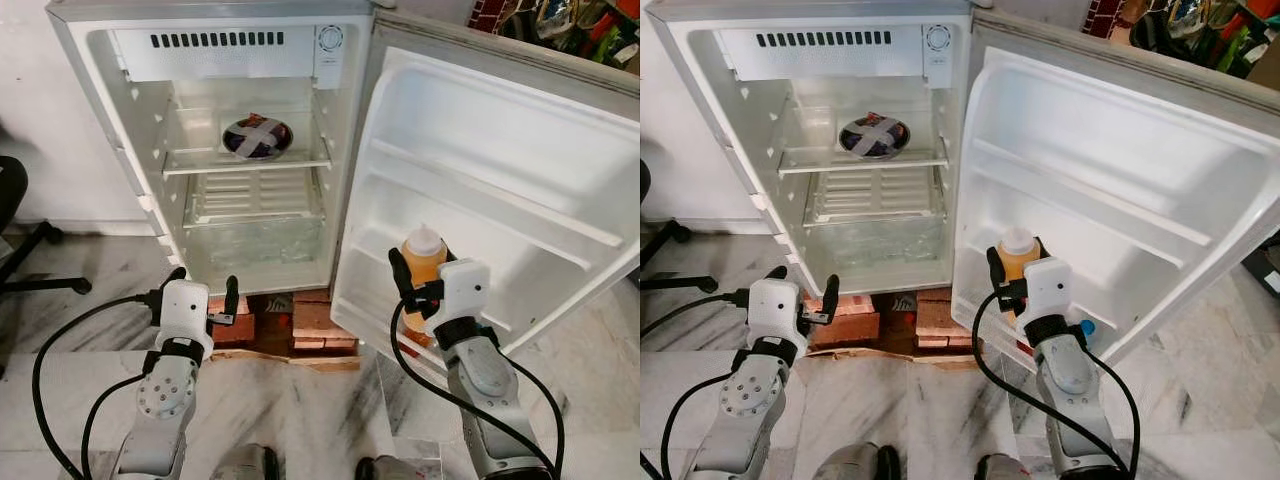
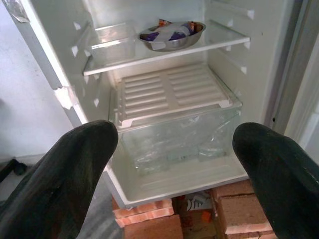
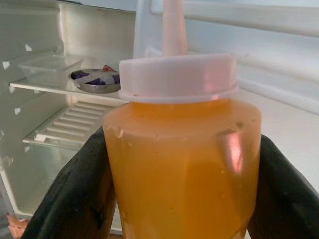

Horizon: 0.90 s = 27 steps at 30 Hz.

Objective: Restocking fridge

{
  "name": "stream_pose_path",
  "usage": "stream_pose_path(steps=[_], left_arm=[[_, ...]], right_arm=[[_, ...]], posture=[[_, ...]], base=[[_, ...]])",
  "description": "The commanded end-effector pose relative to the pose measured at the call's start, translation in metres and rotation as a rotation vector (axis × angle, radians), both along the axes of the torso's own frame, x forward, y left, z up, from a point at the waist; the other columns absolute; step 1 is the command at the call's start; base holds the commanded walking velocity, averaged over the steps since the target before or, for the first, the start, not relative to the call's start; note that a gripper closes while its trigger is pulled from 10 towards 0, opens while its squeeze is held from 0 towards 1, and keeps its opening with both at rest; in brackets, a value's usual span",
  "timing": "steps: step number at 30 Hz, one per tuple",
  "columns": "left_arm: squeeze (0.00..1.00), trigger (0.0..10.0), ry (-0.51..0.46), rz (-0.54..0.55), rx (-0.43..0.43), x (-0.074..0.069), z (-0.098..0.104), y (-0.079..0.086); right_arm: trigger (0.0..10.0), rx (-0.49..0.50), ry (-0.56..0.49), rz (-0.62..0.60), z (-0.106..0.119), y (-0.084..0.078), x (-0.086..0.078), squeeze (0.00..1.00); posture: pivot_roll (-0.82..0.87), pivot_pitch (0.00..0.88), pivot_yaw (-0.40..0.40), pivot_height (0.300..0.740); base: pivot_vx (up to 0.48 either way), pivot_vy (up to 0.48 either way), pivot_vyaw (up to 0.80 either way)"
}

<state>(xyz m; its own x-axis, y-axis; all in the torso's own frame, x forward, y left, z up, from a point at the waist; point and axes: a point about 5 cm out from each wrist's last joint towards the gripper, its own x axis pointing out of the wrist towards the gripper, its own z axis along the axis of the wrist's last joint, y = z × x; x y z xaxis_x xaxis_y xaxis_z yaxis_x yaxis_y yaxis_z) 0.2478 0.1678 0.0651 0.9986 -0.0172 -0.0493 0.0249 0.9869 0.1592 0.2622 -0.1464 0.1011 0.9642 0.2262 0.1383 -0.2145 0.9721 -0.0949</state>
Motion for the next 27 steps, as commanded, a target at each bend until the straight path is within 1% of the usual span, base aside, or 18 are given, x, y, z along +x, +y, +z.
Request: stream_pose_path(steps=[1,7,9,21,26,27], left_arm=[[0.00,10.0,0.007,0.001,0.008,-0.0009,-0.0014,0.0005],[0.00,10.0,0.000,-0.021,0.007,-0.0008,-0.0004,-0.0019],[0.00,10.0,-0.005,-0.034,0.000,-0.0017,0.0005,-0.0031],[0.00,10.0,-0.004,-0.040,-0.001,-0.0026,0.0003,-0.0040],[0.00,10.0,-0.005,-0.040,-0.006,-0.0024,0.0004,-0.0041],[0.00,10.0,-0.005,-0.041,-0.008,-0.0023,0.0003,-0.0042]], right_arm=[[10.0,0.007,-0.009,0.000,0.0032,-0.0003,0.0002,0.00],[10.0,0.007,-0.010,0.003,0.0035,0.0003,0.0007,0.00],[10.0,0.005,-0.009,0.004,0.0038,0.0006,0.0006,0.00],[10.0,0.001,-0.003,0.004,0.0032,0.0004,0.0002,0.00],[10.0,-0.017,-0.009,0.016,0.0031,0.0019,-0.0001,0.00],[10.0,-0.015,-0.008,0.014,0.0029,0.0021,-0.0001,0.00]], posture=[[0.10,0.097,-0.017,0.740],[0.10,0.099,-0.017,0.740],[0.10,0.103,-0.017,0.740],[0.10,0.108,-0.018,0.740],[0.10,0.109,-0.016,0.740],[0.10,0.109,-0.015,0.740]], base=[[0.000,0.000,0.00],[0.000,0.000,0.00],[0.294,0.000,0.00],[0.303,0.000,0.00],[0.287,0.000,0.00],[0.000,0.000,0.00]])
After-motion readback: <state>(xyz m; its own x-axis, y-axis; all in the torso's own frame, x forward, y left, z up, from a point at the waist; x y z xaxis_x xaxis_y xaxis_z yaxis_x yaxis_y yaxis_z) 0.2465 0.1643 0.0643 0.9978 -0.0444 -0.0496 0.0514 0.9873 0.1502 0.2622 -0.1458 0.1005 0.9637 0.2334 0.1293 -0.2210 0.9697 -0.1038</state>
